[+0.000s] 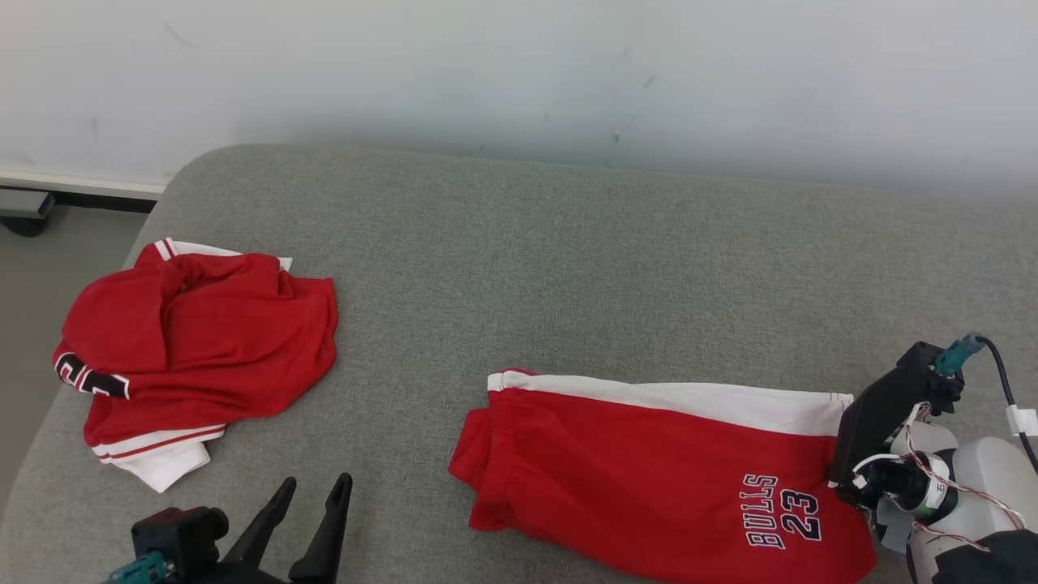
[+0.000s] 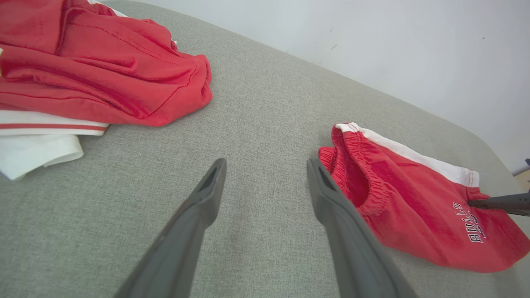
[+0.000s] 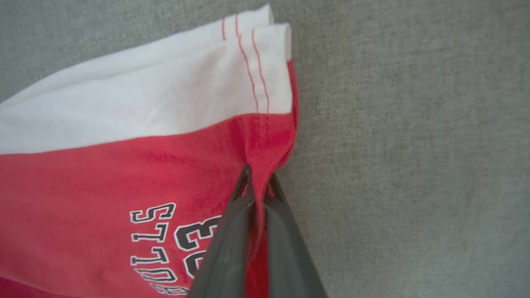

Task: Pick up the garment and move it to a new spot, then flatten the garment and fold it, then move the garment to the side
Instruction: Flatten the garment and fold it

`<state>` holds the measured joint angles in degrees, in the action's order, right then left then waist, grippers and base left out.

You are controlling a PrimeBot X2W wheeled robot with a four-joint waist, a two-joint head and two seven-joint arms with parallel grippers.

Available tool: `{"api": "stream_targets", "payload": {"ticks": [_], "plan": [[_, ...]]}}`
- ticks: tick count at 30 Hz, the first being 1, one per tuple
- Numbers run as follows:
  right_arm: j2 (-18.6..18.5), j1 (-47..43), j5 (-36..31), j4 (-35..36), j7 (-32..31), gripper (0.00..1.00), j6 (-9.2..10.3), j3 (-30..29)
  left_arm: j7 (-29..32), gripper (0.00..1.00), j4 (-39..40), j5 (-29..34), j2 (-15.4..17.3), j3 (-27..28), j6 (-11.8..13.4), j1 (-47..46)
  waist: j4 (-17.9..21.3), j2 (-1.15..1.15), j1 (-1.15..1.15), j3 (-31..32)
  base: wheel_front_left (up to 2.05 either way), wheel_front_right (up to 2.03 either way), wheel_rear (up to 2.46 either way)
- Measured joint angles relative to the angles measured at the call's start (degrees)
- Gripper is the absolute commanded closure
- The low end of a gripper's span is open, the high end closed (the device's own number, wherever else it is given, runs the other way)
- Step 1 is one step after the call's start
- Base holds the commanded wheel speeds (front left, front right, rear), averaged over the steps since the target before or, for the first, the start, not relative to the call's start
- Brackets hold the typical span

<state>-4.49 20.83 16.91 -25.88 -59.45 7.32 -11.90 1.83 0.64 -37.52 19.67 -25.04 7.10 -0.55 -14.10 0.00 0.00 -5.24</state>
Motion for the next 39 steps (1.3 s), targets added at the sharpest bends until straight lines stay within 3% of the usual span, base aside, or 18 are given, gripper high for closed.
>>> {"api": "stream_targets", "payload": {"ticks": [6, 17, 20, 29, 39], "plan": [[-0.89, 0.03, -1.26, 0.14, -0.13, 1.0, -0.01, -1.66, 0.0, 0.0, -0.19, -0.19, 0.0, 0.03, -0.01, 0.01, 0.12, 0.0, 0.0, 0.11, 0.0, 0.0, 0.0], [-10.5, -1.75, -6.49, 4.44, -0.24, 1.0, -0.01, -10.89, -0.1, 0.0, -0.3, -0.32, -0.04, 0.23, -0.07, 0.35, 1.89, 0.0, 0.0, 0.58, 0.0, 0.0, 0.0], [-11.63, -2.46, -7.66, 5.33, -0.7, 1.0, 0.0, -11.84, -0.1, 0.0, -0.43, -0.33, -0.05, 0.21, -0.05, 0.35, 2.26, 0.0, 0.0, 0.75, 0.0, 0.0, 0.0], [-6.79, -2.58, -6.76, 9.56, -3.65, 1.0, -0.49, -6.21, -0.09, 0.0, -1.19, -0.75, -0.22, -0.12, -0.11, 0.41, 3.43, 0.0, 0.0, 1.77, 0.0, 0.0, 0.0], [-0.32, -1.33, -6.35, 14.97, -6.68, 1.0, -4.57, 3.0, 0.25, 0.0, -1.54, -0.75, -0.56, -0.94, -0.63, 0.39, 4.37, 0.0, 0.01, 2.96, 0.0, 0.0, 0.0]]}}
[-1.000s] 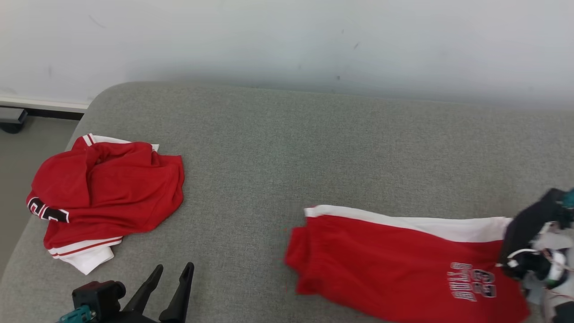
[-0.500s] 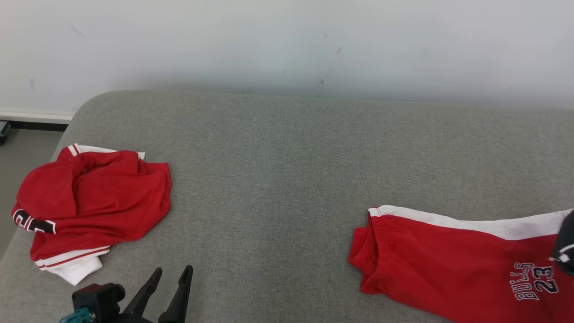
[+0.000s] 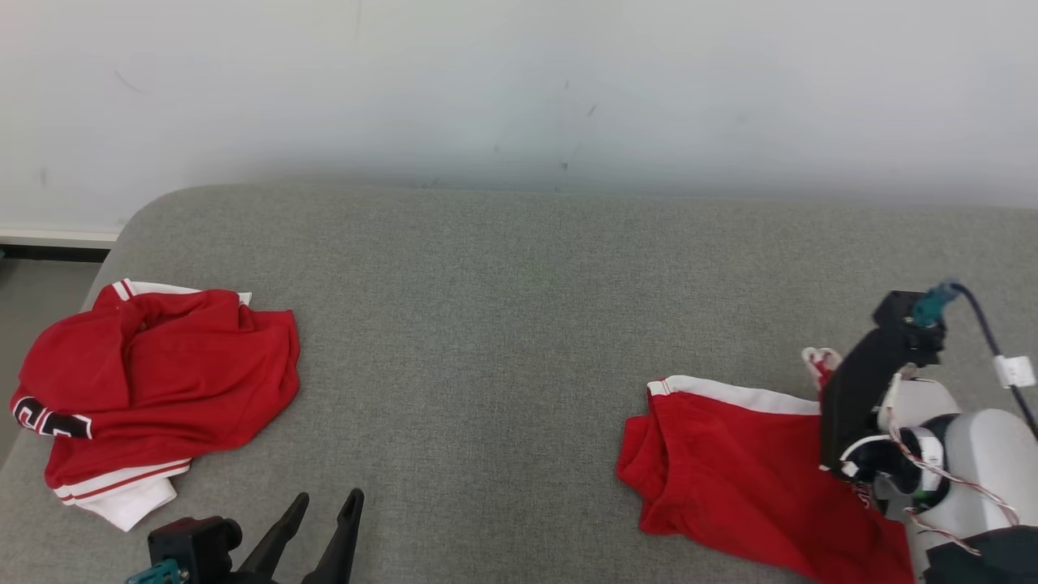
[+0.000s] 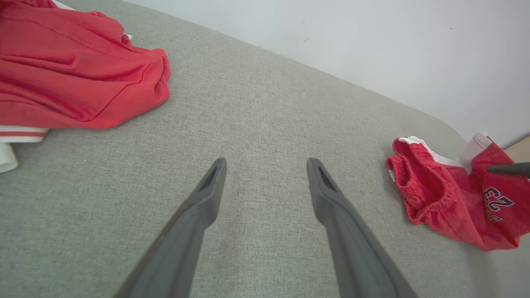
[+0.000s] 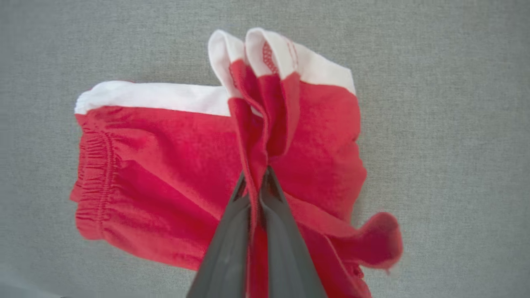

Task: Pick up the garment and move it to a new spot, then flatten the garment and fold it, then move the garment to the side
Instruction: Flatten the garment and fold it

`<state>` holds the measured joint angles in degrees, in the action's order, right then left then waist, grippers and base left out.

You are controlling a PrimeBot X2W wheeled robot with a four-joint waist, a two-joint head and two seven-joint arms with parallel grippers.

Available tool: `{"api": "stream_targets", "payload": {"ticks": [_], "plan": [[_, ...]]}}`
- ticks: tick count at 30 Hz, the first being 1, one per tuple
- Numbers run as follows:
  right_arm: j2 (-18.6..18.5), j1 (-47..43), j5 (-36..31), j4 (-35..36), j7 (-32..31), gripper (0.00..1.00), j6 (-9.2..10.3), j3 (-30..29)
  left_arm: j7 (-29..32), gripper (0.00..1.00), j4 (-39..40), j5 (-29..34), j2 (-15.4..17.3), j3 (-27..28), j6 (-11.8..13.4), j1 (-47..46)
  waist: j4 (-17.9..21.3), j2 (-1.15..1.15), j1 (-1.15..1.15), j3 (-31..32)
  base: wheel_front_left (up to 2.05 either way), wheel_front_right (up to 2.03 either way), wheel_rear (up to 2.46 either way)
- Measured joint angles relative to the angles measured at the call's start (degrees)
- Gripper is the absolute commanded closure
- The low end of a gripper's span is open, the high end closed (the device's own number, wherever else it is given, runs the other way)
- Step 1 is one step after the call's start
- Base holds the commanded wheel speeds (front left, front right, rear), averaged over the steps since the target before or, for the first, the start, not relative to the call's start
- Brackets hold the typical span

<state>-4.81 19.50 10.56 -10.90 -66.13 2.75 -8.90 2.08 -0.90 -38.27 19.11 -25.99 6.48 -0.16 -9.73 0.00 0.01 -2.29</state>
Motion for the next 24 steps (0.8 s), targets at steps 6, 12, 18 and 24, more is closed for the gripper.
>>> {"api": "stream_targets", "payload": {"ticks": [6, 12, 18, 24], "plan": [[1.03, 2.2, 1.23, 0.07, -1.52, 1.0, -1.24, 4.04, 0.15, 0.0, -0.21, -0.02, -0.19, -0.37, -0.44, 0.01, -0.05, 0.0, 0.0, 0.09, 0.0, 0.0, 0.0], [1.55, 3.36, 1.98, -0.6, -2.53, 1.0, -1.22, 8.09, 0.16, 0.0, -0.31, -0.09, -0.26, -0.43, -0.49, 0.01, -0.4, 0.0, 0.0, -0.01, 0.0, 0.0, 0.0], [1.59, 4.25, 2.63, -1.63, -2.94, 1.0, -0.19, 11.54, 0.33, 0.0, -0.4, -0.12, -0.59, -0.54, -0.53, -0.05, -0.99, 0.0, -0.01, -0.47, 0.0, 0.0, 0.0], [1.44, 6.55, 4.2, -2.5, -2.68, 1.0, 1.85, 14.58, 0.34, 0.0, -0.57, -0.15, -1.01, -0.82, -0.97, -0.47, -1.63, 0.01, -0.01, -1.02, 0.0, 0.0, 0.0]]}}
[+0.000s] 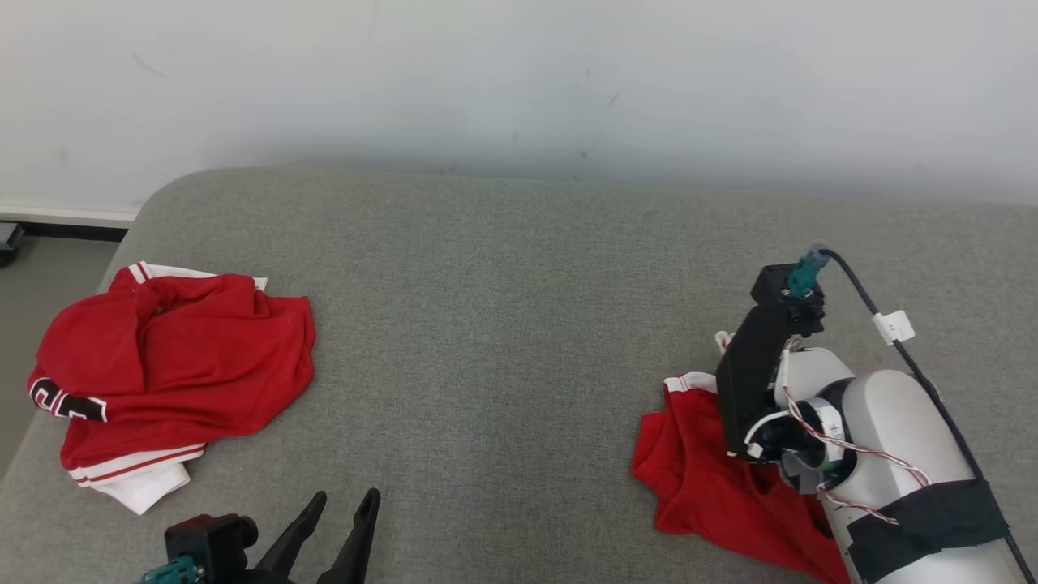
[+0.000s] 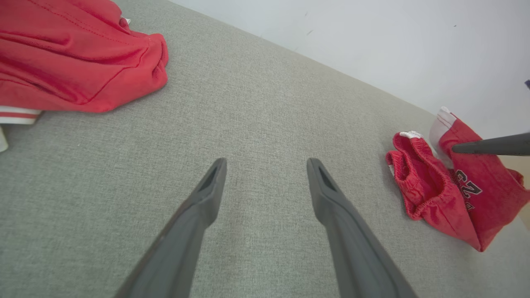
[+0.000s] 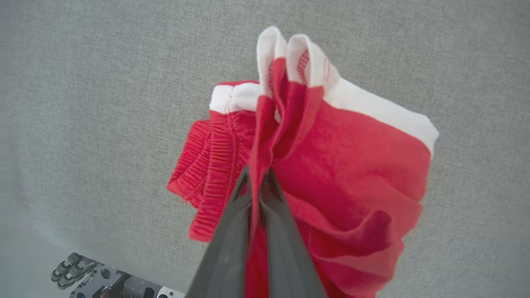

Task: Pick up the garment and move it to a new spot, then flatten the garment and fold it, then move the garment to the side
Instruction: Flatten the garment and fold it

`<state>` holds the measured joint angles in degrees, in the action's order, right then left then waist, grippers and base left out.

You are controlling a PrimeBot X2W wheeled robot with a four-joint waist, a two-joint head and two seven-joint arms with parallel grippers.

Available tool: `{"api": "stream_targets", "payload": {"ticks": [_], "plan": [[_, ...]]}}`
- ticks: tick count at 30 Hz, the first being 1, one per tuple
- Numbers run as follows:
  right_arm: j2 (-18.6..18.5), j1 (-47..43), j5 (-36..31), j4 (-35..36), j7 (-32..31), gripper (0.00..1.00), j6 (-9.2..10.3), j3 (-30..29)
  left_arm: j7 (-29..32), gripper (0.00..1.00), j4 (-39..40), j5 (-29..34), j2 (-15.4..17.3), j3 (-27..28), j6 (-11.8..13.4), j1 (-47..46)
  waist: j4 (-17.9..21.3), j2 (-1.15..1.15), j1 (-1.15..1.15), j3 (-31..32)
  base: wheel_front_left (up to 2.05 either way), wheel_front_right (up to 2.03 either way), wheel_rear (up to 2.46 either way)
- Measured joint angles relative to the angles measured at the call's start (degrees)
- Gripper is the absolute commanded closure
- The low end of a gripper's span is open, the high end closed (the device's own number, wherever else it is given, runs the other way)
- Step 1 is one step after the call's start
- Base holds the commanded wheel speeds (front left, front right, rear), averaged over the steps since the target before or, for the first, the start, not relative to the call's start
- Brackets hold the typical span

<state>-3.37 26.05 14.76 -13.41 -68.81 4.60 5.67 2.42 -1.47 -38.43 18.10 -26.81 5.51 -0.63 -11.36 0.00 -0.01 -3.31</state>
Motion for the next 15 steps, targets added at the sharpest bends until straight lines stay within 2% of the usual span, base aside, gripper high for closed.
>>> {"api": "stream_targets", "payload": {"ticks": [11, 12, 13, 15], "plan": [[0.02, 0.59, 4.43, -3.52, 1.48, 1.0, 2.0, 5.89, 0.0, 0.0, -1.08, 0.0, -0.52, -0.25, -0.47, -1.1, -1.87, 0.0, 0.0, -1.04, 0.0, 0.0, 0.0], [0.01, 0.63, 4.52, -3.67, 1.82, 0.72, 2.03, 5.92, -0.01, 0.0, -1.13, 0.0, -0.53, -0.26, -0.47, -1.1, -1.94, 0.0, 0.0, -1.07, 0.0, 0.0, 0.0], [0.01, 0.7, 4.59, -3.72, 2.01, 0.0, 2.04, 5.92, -0.01, 0.0, -1.21, 0.0, -0.54, -0.26, -0.47, -1.1, -2.0, 0.0, 0.0, -1.09, 0.0, 0.0, 0.0], [0.0, 1.22, 4.93, -4.14, 2.36, 0.0, 2.22, 5.95, -0.03, 0.0, -1.27, -0.01, -0.54, -0.25, -0.48, -1.1, -2.09, 0.0, 0.0, -1.12, 0.0, 0.0, 0.0]]}}
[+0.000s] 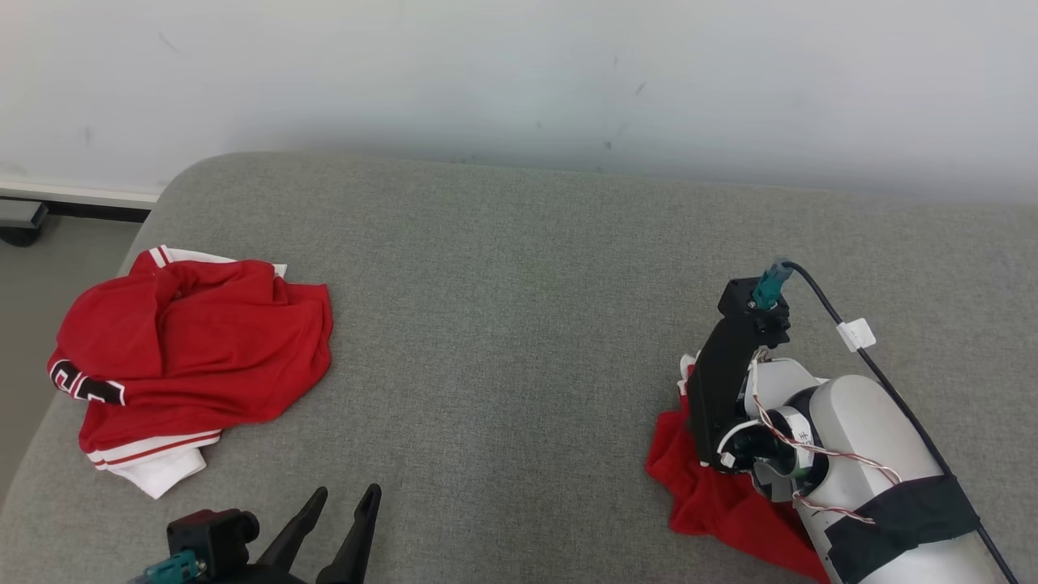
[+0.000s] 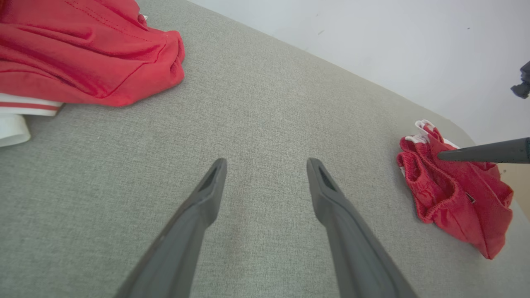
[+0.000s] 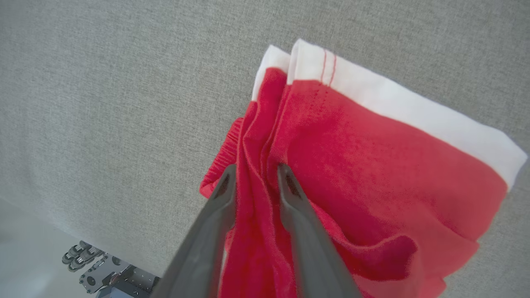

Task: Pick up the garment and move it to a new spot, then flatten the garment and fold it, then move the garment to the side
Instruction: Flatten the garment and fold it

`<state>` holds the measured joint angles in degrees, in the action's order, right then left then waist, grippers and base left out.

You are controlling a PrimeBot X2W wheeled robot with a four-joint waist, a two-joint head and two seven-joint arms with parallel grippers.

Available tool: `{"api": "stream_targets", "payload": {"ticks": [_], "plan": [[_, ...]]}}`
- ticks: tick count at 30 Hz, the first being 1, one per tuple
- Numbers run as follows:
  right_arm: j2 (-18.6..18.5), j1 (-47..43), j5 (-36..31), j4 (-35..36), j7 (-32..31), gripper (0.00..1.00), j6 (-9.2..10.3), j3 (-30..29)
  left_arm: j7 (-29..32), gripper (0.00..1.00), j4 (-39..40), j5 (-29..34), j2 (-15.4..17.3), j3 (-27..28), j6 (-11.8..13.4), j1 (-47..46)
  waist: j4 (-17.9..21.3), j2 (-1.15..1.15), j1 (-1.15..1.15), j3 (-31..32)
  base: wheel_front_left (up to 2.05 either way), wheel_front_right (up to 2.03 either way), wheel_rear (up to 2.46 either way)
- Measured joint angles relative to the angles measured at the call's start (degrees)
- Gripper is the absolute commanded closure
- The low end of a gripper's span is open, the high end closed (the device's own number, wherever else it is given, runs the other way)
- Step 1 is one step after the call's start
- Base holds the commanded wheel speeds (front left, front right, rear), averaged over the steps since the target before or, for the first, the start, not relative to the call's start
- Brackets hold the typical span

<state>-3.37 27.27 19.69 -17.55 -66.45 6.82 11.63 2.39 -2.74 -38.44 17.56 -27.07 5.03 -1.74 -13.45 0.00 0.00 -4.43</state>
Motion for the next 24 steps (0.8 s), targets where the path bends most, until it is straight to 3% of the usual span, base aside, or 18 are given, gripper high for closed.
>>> {"api": "stream_targets", "payload": {"ticks": [8, 15, 19, 24], "plan": [[0.02, 0.64, 1.59, 0.36, 1.96, 0.0, 0.24, 0.43, -0.65, 0.0, -0.41, -0.13, 0.14, 0.58, 0.01, 0.12, 0.28, 0.0, 0.0, 0.18, 0.0, 0.0, 0.0], [0.0, 0.45, 2.86, 5.47, 5.55, 0.0, 0.24, -1.91, -1.26, 0.0, -0.42, -1.11, 0.49, 1.11, 0.01, 0.34, 1.77, 0.0, 0.0, 0.6, 0.0, 0.0, 0.0], [-0.86, -0.37, 3.3, 10.17, 9.23, 0.0, -0.34, -3.09, -1.43, 0.0, -0.38, -1.11, 0.63, 1.21, 0.01, 0.4, 2.79, 0.0, 0.0, 0.98, 0.0, 0.0, 0.0], [-3.78, -3.75, 0.73, 16.47, 18.19, 0.0, -0.52, -5.94, -2.01, 0.0, -0.2, -1.04, 0.7, 1.15, 0.01, 0.41, 4.11, 0.0, 0.0, 1.6, 0.0, 0.0, 0.0]]}}
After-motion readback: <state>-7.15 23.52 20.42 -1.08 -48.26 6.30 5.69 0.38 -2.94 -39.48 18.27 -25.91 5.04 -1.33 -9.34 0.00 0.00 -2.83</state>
